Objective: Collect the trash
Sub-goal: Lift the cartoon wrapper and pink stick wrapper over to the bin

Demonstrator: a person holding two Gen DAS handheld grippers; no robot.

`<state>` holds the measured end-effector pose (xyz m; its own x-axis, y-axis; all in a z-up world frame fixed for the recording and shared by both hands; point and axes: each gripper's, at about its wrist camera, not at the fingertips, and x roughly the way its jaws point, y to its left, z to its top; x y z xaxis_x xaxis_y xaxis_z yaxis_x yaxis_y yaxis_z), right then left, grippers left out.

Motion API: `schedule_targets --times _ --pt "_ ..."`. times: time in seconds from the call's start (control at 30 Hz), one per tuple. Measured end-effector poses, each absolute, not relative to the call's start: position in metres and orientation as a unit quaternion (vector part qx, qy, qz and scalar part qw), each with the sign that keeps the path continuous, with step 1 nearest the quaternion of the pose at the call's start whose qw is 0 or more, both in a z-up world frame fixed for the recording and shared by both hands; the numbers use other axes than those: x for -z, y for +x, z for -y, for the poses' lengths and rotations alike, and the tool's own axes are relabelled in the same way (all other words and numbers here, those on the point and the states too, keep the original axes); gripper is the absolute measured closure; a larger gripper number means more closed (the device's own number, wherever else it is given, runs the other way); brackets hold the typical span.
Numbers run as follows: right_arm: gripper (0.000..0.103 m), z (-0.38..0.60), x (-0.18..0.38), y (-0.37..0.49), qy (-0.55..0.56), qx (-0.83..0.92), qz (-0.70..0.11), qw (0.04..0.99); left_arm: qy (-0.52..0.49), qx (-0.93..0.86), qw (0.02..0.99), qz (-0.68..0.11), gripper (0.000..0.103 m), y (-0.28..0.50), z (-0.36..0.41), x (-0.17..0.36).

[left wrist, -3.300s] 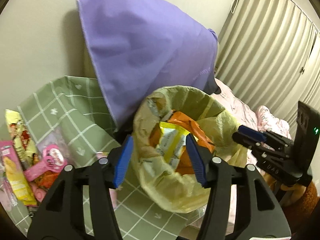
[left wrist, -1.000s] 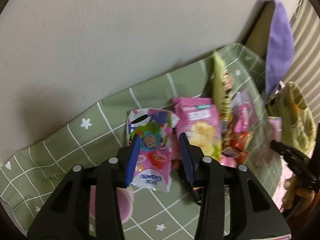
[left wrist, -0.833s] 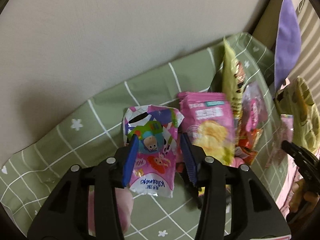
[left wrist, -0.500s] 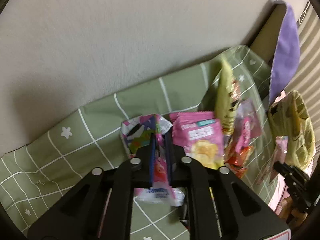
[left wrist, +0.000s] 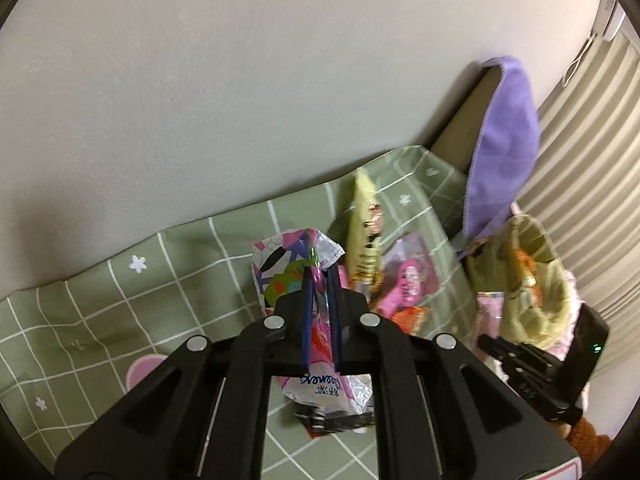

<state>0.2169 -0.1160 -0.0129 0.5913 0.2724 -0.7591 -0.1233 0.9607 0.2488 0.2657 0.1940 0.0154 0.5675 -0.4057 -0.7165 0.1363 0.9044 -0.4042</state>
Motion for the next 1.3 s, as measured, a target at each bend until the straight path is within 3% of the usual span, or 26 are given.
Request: schedule_targets --times 0.43,0.87,1.3 --pt "0.091 0.137 0.005 0.207 0.091 -0.106 -0.423 0.895 -0.152 0.179 0.871 -0.432 0.096 0.265 -0.16 -0.018" --pt "0.091 0.16 -0.074 0.213 0.08 -0.112 -0.331 0.934 -0.097 0.225 0.901 -0.358 0.096 0.26 -0.116 -0.091" --pt "0.091 0.258 -0.134 0.182 0.056 -0.021 -0.258 0.964 -0.027 0.353 0.888 -0.293 0.096 0.256 0.017 -0.15"
